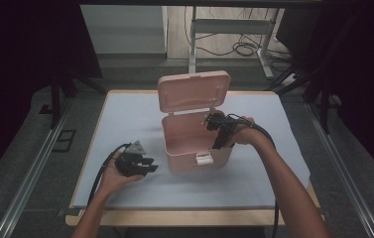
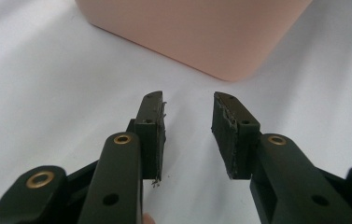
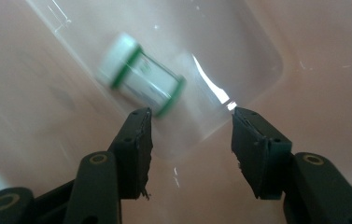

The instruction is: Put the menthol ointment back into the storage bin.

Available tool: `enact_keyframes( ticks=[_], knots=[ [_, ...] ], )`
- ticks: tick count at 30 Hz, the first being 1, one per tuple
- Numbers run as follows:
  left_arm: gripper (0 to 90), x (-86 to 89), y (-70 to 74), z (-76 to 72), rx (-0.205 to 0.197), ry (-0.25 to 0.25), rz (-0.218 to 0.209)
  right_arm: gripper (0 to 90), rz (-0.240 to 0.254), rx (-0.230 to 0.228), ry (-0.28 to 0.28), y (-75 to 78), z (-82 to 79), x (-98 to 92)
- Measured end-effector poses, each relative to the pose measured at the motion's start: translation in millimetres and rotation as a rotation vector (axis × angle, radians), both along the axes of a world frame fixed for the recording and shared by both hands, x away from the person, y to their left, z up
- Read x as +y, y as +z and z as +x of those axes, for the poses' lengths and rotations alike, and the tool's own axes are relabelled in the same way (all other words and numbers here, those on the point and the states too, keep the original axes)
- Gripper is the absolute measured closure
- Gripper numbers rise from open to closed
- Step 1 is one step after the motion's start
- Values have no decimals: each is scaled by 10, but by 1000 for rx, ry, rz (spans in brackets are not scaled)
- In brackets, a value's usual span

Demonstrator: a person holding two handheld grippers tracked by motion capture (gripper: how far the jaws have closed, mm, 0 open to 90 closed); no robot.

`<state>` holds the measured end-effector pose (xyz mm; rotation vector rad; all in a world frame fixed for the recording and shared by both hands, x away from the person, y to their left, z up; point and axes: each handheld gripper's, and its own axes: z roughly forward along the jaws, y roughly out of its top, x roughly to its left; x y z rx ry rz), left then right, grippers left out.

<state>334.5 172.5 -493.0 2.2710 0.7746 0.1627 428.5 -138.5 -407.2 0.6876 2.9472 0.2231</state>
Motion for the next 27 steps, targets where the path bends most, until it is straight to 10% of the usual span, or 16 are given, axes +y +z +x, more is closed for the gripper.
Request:
enact_keyframes(
  ticks=[9, 27],
  knots=[
    [638, 9, 5, 3, -3, -1, -2, 486, 19, -5, -1, 27, -16, -42],
    [637, 10, 24, 0, -6, 5, -10, 522, 255, -114, -42, 437, -223, -385]
  ],
)
